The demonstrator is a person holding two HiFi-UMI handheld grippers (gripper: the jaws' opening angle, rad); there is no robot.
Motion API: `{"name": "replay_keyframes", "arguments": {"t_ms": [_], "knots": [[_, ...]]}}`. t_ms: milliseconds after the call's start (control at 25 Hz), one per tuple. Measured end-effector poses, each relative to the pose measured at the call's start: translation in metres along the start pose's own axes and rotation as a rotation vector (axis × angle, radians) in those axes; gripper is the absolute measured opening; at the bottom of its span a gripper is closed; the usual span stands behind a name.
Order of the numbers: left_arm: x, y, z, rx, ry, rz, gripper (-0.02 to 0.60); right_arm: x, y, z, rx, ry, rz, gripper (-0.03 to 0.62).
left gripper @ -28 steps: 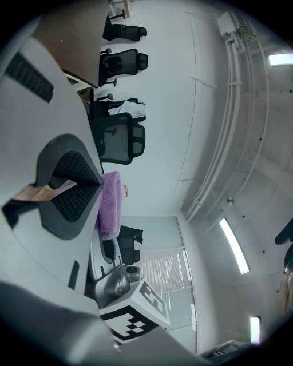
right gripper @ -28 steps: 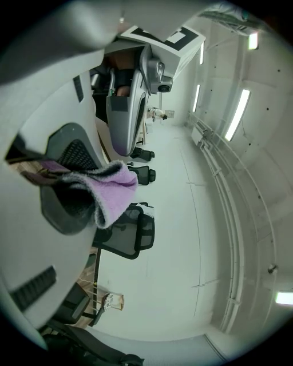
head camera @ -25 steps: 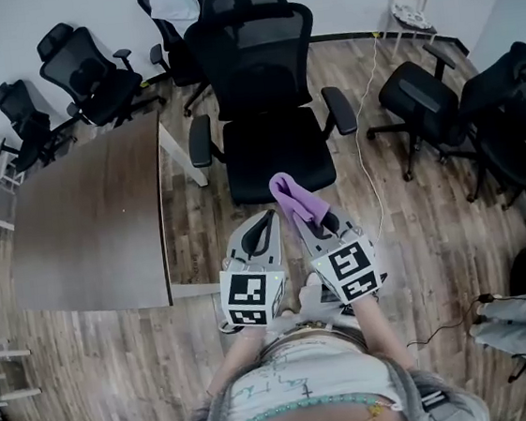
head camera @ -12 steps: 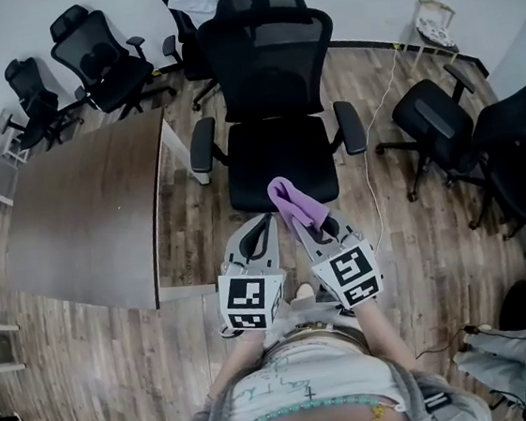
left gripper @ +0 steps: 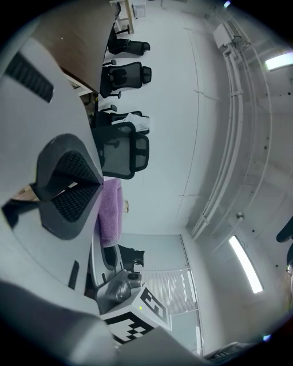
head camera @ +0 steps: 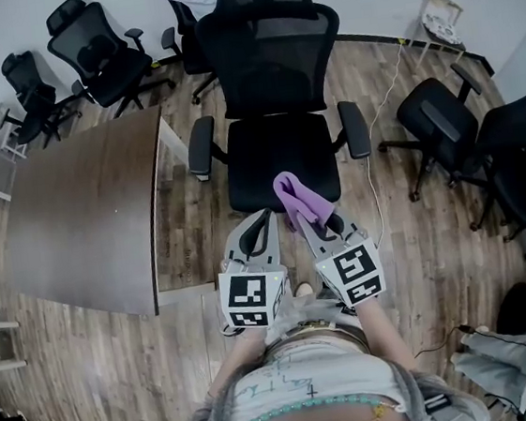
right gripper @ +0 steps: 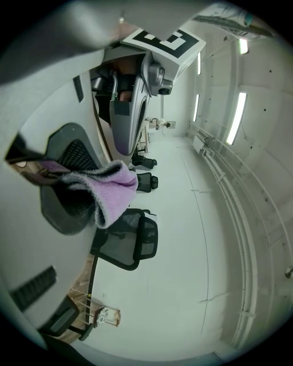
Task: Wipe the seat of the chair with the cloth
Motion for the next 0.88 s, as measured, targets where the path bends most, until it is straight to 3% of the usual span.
{"name": "replay_keyframes", "arguments": {"t_ms": [520,880], "knots": [[0.047,0.083,0.058,-0.117,0.063,-0.025,0.003,0.037,0.068,-0.051,-0.097,0.030,0.014,0.048],[0.065,0.115,0.117,-0.172,0.088,-0.035,0.003,0.067,0.113,-0.068,-0.185,0.053,0.027,0.048]]}}
Point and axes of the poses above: the fingertips, and each gripper's own axes: y forward along the fingers, z to its left, x out of its top, the point moved 7 cm from there along -y, backward along the fingers, and after that the axes turned 11 degrees about z, right-handed, at the moved point
